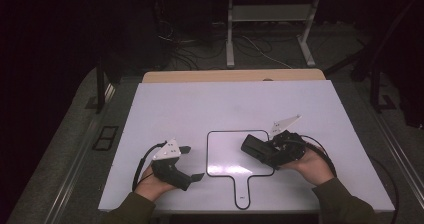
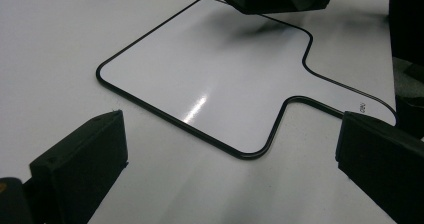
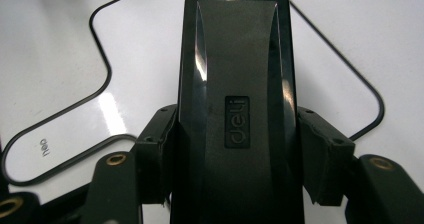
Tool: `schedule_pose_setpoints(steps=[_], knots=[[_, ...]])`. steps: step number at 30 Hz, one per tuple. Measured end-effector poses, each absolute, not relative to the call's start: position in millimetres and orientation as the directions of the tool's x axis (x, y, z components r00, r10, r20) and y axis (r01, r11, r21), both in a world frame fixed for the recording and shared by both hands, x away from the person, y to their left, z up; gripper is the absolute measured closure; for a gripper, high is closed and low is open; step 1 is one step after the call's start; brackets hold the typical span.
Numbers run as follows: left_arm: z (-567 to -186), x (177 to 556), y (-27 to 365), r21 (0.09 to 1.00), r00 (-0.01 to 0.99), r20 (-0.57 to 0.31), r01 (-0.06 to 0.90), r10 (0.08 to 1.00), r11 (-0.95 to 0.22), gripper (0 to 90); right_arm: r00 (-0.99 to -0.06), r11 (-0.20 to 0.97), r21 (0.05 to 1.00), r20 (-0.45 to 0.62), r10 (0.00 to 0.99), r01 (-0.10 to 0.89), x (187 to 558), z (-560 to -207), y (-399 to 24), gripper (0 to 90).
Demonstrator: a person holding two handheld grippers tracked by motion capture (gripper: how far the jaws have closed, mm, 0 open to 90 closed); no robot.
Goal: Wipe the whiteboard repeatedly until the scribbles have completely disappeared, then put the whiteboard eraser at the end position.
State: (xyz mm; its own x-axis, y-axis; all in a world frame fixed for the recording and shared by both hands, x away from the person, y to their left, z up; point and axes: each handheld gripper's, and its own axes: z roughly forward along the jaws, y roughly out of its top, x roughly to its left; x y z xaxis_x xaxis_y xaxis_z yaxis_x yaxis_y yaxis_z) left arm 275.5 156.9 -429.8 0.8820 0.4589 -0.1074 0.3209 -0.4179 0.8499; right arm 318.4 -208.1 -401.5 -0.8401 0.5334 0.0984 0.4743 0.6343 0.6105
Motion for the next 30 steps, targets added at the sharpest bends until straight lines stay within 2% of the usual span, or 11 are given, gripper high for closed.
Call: schedule_pose_setpoints(steps=[30], knots=[[-432,276,164,0.852,0.874,-0.103,0.324,0.474,-0.412,0.0,-0.793,0.571,0.631,0.117,0.598,0.524,379,-402,-199,38.7]])
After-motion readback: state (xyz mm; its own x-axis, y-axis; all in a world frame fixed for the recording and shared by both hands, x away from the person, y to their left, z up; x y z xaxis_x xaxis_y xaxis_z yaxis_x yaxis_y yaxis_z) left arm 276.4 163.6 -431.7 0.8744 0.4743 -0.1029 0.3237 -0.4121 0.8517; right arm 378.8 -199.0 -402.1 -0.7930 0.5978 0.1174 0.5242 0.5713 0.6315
